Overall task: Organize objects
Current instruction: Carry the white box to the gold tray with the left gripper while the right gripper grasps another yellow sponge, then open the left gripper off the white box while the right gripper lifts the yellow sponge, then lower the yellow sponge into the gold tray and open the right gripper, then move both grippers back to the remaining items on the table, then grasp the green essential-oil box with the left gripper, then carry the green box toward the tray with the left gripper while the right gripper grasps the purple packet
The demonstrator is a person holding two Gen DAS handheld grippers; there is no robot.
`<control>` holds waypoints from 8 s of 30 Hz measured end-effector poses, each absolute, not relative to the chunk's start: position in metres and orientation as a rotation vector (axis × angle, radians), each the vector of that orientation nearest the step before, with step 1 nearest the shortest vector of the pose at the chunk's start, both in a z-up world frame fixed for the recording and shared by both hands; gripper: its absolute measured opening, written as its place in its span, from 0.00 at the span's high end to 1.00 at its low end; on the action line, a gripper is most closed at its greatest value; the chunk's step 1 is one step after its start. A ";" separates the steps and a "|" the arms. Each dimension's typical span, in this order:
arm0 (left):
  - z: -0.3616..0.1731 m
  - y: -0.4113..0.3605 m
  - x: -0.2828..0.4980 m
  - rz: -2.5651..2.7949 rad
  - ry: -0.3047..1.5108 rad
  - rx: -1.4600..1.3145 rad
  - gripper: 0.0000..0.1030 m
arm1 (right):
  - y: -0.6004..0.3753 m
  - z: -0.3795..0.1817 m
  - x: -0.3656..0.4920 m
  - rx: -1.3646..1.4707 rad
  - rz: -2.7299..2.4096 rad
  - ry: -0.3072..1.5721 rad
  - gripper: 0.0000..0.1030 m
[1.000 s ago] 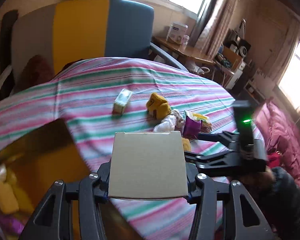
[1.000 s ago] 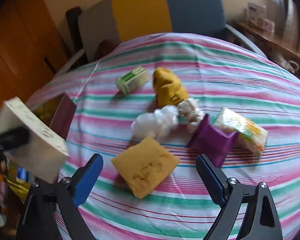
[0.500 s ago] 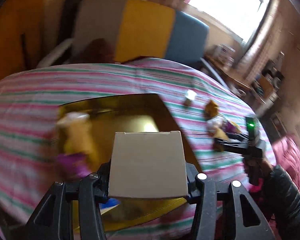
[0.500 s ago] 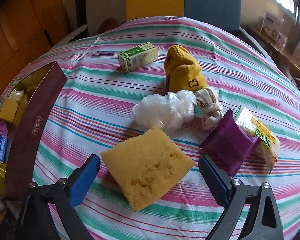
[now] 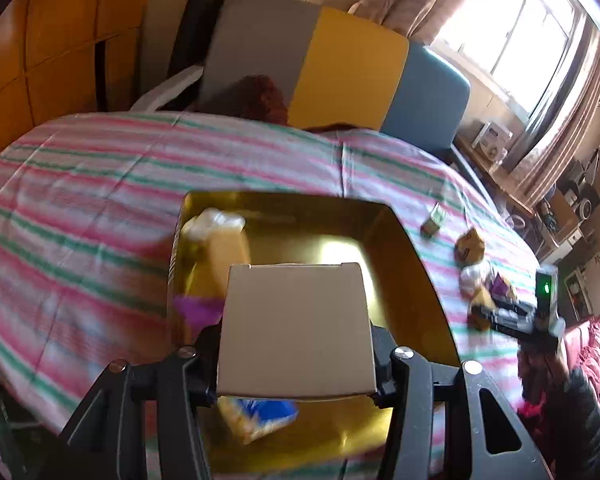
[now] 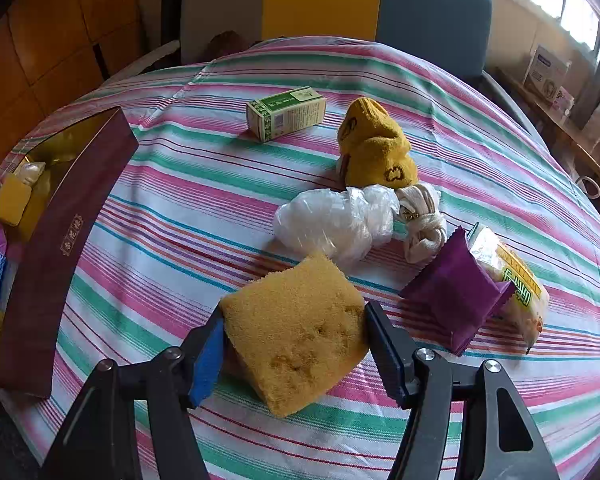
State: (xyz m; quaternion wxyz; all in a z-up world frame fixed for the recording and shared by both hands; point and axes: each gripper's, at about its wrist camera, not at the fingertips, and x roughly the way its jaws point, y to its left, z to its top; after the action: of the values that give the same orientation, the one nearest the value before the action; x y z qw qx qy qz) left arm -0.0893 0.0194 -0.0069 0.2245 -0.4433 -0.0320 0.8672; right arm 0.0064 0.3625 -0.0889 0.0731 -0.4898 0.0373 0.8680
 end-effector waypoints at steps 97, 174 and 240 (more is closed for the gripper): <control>-0.024 -0.024 -0.028 2.791 0.084 -1.167 0.23 | 0.193 0.008 0.007 -1.310 3.017 -0.027 0.36; 0.034 0.083 -0.026 2.578 0.256 -0.917 0.23 | 0.352 -0.003 0.040 -1.140 2.639 0.150 0.04; -0.047 0.341 -0.062 2.104 0.392 -1.141 0.71 | 0.485 -0.048 0.081 -1.125 2.296 0.879 0.03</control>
State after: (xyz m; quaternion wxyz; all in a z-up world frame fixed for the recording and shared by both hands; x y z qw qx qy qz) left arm -0.0621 0.3413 -0.0470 0.3506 -0.4407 0.1513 0.8124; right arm 0.0810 0.4849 -0.0484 0.2172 -0.4063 0.3174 0.8289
